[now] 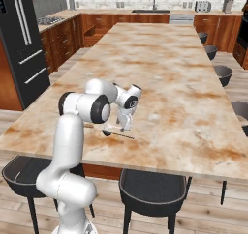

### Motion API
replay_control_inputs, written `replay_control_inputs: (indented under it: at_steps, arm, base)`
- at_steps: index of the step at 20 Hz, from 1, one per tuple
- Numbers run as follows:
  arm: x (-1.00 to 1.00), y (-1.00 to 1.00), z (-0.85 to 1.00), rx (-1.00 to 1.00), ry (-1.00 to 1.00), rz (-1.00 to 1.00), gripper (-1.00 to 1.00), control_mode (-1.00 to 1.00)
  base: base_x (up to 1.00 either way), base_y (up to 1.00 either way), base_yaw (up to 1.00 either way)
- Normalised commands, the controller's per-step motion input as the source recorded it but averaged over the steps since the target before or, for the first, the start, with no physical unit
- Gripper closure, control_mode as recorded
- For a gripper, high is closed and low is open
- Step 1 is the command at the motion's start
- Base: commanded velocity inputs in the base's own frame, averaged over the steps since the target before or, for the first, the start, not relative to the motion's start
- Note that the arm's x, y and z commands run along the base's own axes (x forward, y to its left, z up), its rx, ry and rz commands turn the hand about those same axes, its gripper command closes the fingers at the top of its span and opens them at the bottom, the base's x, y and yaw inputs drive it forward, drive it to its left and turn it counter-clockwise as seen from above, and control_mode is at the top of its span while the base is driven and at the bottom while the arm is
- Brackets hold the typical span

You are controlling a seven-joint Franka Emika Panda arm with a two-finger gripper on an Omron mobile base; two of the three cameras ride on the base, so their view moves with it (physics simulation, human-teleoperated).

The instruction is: Pick up the metallic utensils from the counter and place them in the open drawer. Make sure not to pick up any wooden utensils.

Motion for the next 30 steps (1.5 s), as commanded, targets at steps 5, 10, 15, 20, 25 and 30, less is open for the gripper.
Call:
replay_control_inputs:
  at_steps: [5,10,15,20,25,30]
  arm:
    - [0.00,0.20,-0.15,0.00,0.00,0.00,1.00,-1.00]
    - [0.00,0.13,-0.16,0.00,0.00,0.00,1.00,-1.00]
    - [-0.05,0.04,-0.01,0.00,-0.11,0.00,1.00,-1.00]
    - [-0.39,0.00,0.35,0.00,-0.54,0.00,1.00,-1.00]
    - [-0.57,0.00,0.74,0.00,-0.24,0.00,1.00,-1.00]
    - [-0.55,0.00,0.87,0.00,0.00,0.00,1.00,-1.00]
  base:
    - [0.00,0.00,0.00]
    - [0.00,0.00,0.00]
    - [0.00,0.00,0.00]
    - [0.00,0.00,0.00]
    - [0.00,0.00,0.00]
    - [0.00,0.00,0.00]
